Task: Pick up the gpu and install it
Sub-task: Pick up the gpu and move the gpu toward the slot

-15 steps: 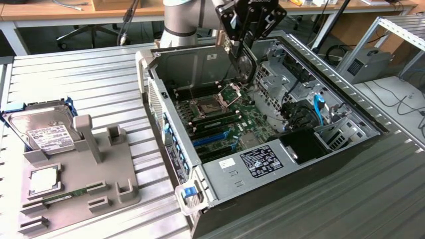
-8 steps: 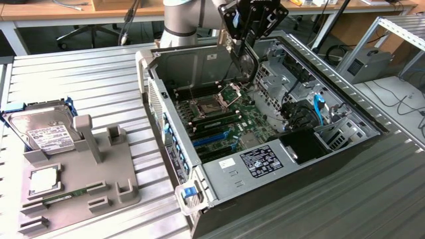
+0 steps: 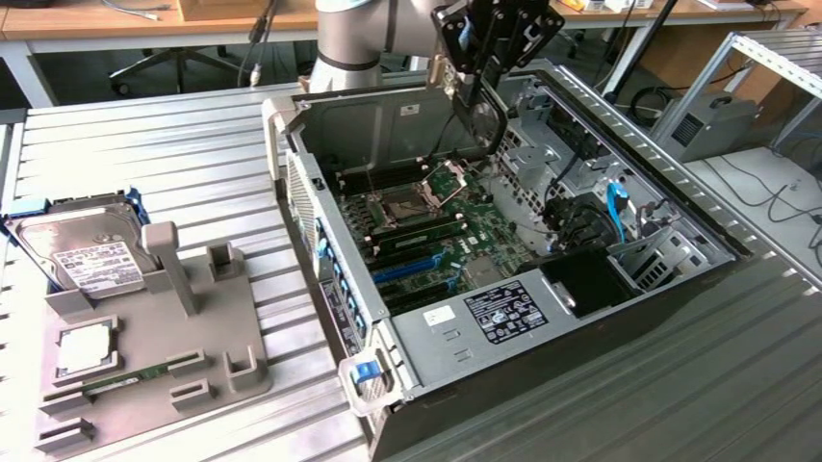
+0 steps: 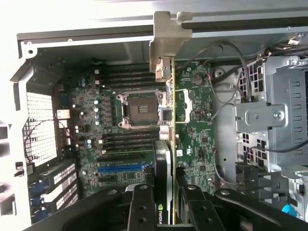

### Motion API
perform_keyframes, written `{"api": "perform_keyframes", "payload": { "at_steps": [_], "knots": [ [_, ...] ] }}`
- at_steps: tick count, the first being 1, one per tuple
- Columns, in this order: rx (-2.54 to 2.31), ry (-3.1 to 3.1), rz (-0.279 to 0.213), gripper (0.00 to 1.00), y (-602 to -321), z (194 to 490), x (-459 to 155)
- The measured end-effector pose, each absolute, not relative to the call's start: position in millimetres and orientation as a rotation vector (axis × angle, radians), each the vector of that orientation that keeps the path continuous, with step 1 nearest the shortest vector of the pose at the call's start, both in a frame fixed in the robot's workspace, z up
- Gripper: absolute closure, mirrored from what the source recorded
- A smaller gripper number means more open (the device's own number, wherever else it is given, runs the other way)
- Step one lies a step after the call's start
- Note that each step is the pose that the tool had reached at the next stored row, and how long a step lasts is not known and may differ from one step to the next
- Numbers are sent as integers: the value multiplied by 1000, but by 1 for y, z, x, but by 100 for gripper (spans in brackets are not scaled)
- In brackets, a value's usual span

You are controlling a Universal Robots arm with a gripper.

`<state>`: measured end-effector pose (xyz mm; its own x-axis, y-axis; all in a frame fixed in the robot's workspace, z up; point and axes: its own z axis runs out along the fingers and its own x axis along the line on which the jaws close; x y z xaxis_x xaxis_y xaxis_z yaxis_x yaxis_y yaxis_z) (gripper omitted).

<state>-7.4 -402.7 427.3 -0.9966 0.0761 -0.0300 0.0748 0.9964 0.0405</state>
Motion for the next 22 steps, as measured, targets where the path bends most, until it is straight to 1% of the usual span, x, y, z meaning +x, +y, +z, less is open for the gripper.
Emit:
{"api": "perform_keyframes", "payload": {
  "at_steps": [11,22],
  "knots": [
    [118,3107,61,73,-400,427,14],
    [118,3107,61,73,-399,427,50]
  ]
}}
